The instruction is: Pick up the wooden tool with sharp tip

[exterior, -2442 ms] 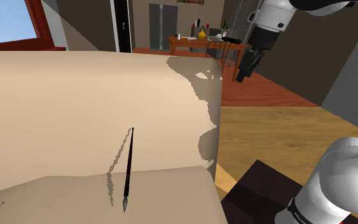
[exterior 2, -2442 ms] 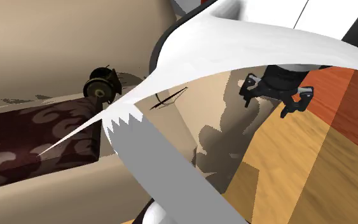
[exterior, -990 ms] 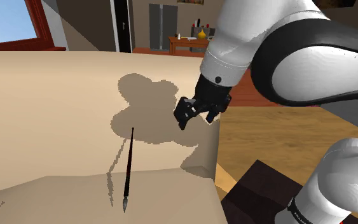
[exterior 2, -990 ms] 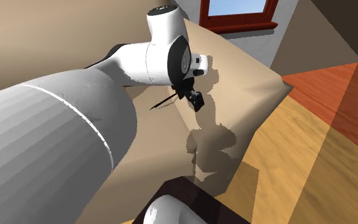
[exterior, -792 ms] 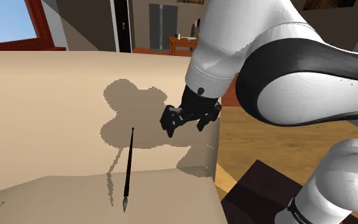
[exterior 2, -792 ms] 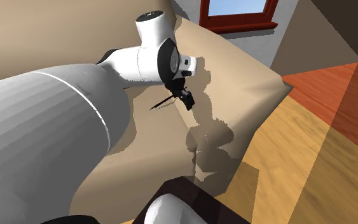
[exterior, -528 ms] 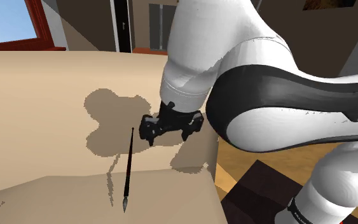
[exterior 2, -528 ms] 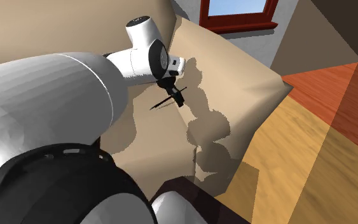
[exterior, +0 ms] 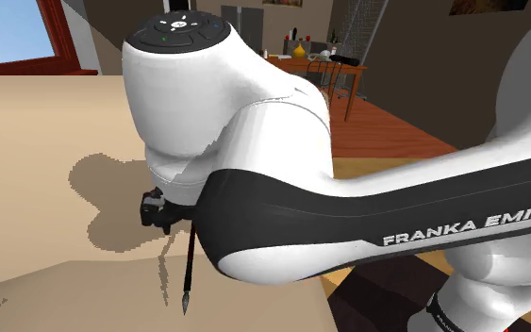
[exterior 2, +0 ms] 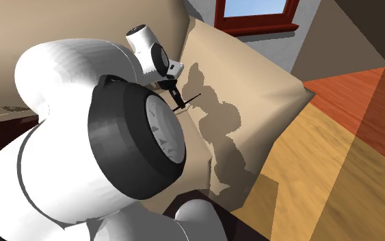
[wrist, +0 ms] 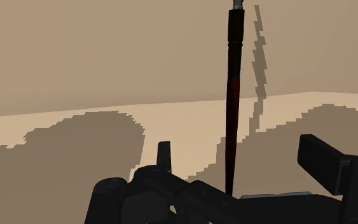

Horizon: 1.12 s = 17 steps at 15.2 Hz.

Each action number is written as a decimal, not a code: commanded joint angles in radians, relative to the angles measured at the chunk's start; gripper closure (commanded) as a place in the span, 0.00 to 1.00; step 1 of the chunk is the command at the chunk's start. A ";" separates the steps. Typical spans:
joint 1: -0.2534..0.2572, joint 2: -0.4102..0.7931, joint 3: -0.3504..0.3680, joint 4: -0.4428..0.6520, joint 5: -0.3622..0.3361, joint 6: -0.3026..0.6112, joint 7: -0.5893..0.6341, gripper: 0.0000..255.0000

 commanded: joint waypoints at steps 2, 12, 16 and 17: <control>-0.090 -0.011 0.097 0.020 0.010 0.017 0.033 0.00; -0.130 -0.026 0.154 -0.027 0.028 0.083 0.040 1.00; -0.131 -0.026 0.155 -0.027 0.028 0.083 0.040 1.00; -0.131 -0.026 0.155 -0.027 0.028 0.083 0.040 1.00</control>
